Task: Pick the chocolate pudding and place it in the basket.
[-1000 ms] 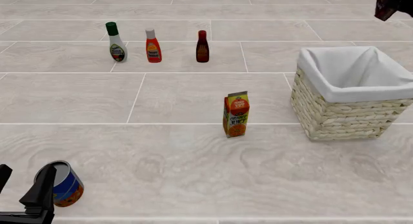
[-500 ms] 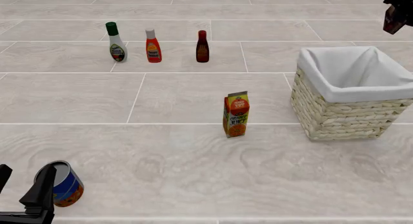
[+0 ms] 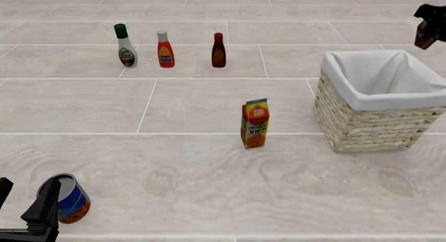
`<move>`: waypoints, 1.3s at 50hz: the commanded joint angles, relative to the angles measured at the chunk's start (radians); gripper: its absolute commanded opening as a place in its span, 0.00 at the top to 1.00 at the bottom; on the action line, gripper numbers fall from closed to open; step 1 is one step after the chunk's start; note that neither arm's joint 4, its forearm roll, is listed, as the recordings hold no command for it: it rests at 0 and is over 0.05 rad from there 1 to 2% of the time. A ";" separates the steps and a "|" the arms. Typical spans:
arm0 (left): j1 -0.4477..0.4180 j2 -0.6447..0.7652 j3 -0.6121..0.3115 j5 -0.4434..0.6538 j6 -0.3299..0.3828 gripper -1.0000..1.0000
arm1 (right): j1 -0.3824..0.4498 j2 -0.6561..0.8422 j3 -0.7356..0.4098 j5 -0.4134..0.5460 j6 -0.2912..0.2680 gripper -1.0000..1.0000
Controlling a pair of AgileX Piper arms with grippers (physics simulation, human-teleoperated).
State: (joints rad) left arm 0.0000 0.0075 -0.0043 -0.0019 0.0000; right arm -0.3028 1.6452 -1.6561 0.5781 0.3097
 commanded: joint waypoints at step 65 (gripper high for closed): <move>0.000 0.000 0.000 0.000 0.000 0.00 | 0.038 0.136 0.029 -0.085 0.113 1.00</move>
State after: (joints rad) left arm 0.0000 0.0075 -0.0043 -0.0019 0.0000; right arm -0.2667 1.7639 -1.6195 0.4984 0.4043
